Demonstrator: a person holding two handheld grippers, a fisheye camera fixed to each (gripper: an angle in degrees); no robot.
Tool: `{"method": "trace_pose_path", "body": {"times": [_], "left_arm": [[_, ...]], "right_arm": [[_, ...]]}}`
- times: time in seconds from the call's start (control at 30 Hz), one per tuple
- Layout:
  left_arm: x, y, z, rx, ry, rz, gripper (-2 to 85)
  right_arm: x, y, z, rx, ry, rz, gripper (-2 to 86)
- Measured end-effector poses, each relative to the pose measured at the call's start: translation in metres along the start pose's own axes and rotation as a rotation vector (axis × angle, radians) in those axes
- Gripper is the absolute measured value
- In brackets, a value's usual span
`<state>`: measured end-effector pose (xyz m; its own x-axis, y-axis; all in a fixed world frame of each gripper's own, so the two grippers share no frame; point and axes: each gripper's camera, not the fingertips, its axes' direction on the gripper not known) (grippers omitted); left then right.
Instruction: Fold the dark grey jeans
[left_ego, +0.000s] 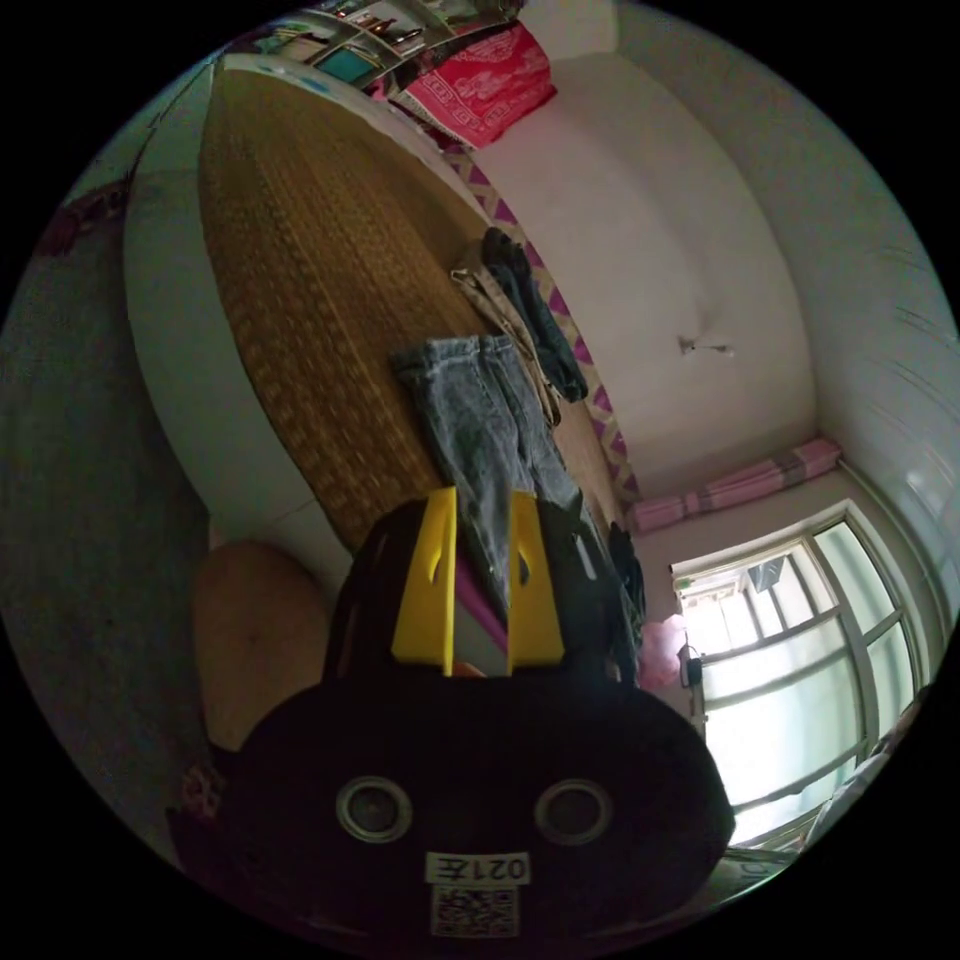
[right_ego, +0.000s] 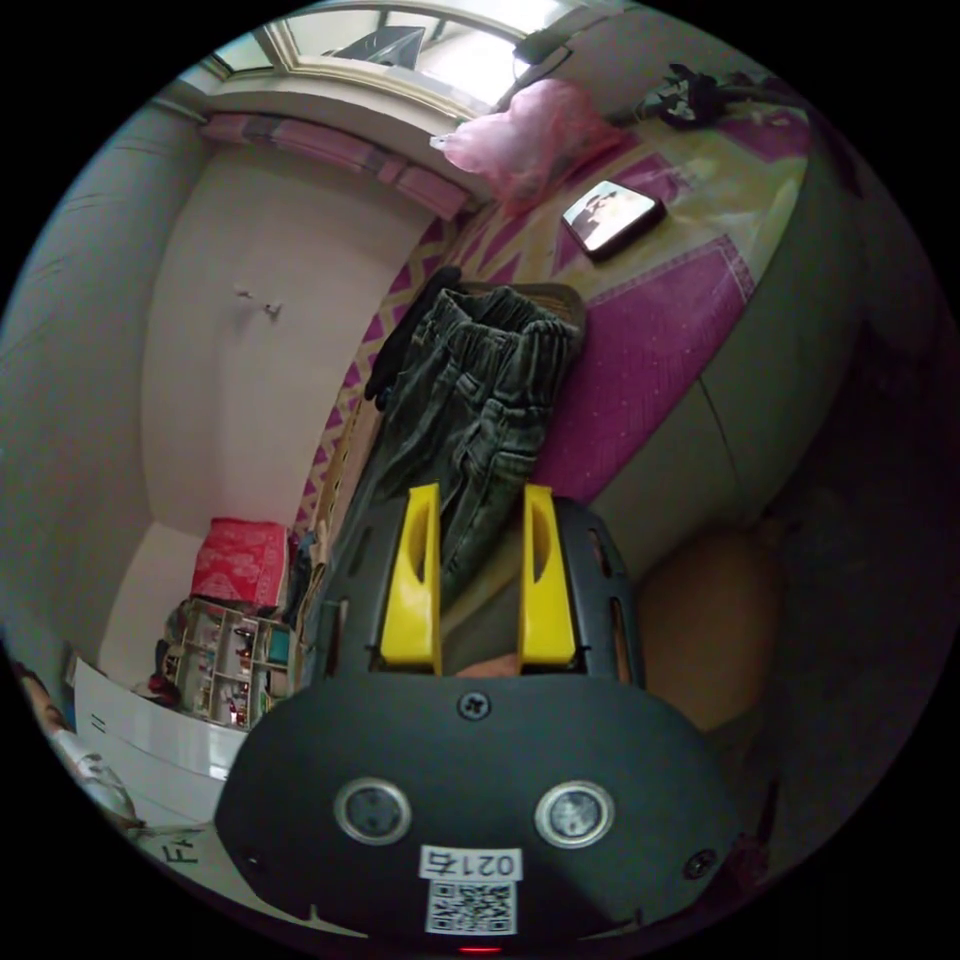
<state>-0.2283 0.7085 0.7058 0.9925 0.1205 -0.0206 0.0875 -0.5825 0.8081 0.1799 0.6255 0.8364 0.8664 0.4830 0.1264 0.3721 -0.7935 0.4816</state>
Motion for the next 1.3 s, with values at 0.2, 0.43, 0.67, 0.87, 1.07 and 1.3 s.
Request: {"method": "trace_pose_path", "body": {"times": [0.2,0.43,0.67,0.87,1.07,1.3], "left_arm": [[0.02,-0.041,-0.002,-0.02,-0.016,-0.003,7.9],[0.051,-0.08,0.013,-0.065,-0.069,0.0,0.5],[0.087,-0.103,0.023,-0.071,0.012,0.092,-0.9],[0.171,-0.133,0.035,-0.05,0.023,0.327,-0.9],[0.247,-0.201,0.116,-0.12,-0.038,0.387,-0.8],[0.276,-0.268,0.27,-0.241,-0.191,0.297,0.0]], "right_arm": [[0.001,-0.012,0.011,-0.014,-0.001,-0.003,11.6],[-0.002,-0.036,0.042,-0.023,0.0,0.004,8.4],[0.003,-0.049,0.059,-0.042,-0.134,0.068,5.7],[-0.065,-0.082,0.071,-0.038,-0.245,-0.099,5.5],[-0.158,-0.161,0.154,-0.095,-0.226,-0.204,3.9],[-0.198,-0.237,0.302,-0.167,-0.095,-0.082,3.7]]}}
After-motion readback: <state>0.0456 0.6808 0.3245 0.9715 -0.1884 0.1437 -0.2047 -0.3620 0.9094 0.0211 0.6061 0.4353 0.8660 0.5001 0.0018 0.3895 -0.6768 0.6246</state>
